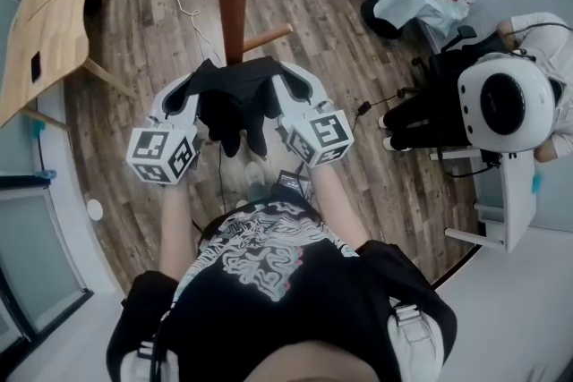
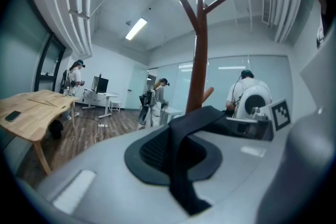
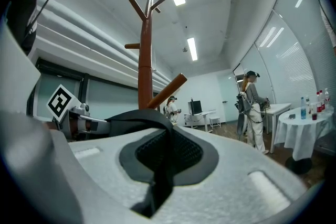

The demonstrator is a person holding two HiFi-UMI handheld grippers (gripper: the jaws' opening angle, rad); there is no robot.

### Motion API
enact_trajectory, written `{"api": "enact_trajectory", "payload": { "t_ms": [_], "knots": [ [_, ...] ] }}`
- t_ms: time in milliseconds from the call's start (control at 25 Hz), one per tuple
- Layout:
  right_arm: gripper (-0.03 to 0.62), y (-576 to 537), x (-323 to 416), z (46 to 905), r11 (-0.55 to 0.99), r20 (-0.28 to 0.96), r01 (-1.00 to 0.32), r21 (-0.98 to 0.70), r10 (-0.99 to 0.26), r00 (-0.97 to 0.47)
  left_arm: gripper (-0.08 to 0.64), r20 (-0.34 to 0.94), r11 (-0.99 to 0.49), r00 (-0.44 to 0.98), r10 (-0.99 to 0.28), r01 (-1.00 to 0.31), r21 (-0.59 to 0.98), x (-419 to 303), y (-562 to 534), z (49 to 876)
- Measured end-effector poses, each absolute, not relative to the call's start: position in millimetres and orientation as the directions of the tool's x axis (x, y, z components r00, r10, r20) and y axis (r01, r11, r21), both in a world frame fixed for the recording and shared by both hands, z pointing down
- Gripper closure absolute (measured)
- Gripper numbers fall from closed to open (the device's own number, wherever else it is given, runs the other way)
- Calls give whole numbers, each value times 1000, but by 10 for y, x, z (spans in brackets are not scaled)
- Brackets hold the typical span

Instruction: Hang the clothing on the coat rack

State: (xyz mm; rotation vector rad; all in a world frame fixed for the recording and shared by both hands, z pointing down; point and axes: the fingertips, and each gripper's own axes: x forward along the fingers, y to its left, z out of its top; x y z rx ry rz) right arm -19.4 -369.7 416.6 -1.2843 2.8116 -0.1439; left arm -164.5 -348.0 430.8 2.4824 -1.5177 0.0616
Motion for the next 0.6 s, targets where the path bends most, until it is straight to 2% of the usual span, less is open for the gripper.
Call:
{"api": "enact_trajectory", "payload": {
  "t_ms": [600],
  "knots": [
    [575, -3812, -204, 4519, 638, 62, -756, -148, -757, -651, 555, 206, -430, 474, -856, -875, 222, -1651, -3610, 4684]
  ]
}}
